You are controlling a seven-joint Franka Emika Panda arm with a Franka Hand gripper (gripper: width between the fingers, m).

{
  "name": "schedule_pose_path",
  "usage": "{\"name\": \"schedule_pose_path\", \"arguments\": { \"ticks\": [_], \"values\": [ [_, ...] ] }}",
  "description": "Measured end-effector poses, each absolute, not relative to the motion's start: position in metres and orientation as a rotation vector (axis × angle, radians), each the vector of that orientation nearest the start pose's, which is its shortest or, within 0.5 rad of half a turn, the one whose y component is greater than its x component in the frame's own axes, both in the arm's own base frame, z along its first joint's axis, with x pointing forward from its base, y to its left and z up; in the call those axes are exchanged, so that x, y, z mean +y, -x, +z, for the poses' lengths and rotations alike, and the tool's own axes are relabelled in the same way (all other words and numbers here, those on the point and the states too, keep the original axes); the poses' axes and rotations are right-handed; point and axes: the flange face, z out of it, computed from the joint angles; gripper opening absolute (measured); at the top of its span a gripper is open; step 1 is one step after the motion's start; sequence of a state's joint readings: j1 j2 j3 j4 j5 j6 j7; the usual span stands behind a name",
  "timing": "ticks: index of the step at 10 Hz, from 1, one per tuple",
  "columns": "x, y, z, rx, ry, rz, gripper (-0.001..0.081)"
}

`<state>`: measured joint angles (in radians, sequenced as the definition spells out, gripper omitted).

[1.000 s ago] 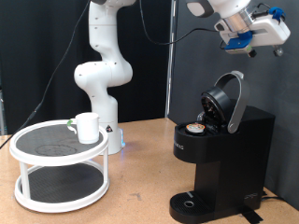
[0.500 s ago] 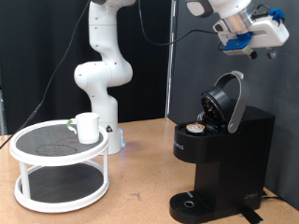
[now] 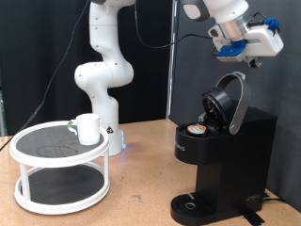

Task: Make a cup of coffee with the keurig machine

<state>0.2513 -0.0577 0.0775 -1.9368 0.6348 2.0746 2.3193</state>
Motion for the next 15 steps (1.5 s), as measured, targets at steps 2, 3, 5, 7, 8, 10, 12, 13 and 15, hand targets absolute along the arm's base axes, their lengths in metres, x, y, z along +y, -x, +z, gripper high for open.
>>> {"name": "schedule_pose_path", "arguments": {
  "ticks": [2,3,5,7,8,10,12,13,15],
  "values": [
    [0.201,-0.527,0.528,2.471,1.172,0.720,0.0011],
    [0.196,-0.527,0.524,2.472,1.178,0.717,0.0005],
    [0.192,-0.526,0.521,2.464,1.198,0.715,0.0005],
    [0.191,-0.520,0.521,2.458,1.218,0.716,0.0005],
    [0.189,-0.516,0.521,2.455,1.231,0.717,0.0005],
    [0.183,-0.509,0.522,2.443,1.247,0.709,0.0005],
    [0.171,-0.504,0.525,2.444,1.235,0.677,0.0005],
    [0.164,-0.502,0.527,2.447,1.225,0.660,0.0005],
    [0.143,-0.501,0.531,2.462,1.193,0.624,0.0005]
  ]
}}
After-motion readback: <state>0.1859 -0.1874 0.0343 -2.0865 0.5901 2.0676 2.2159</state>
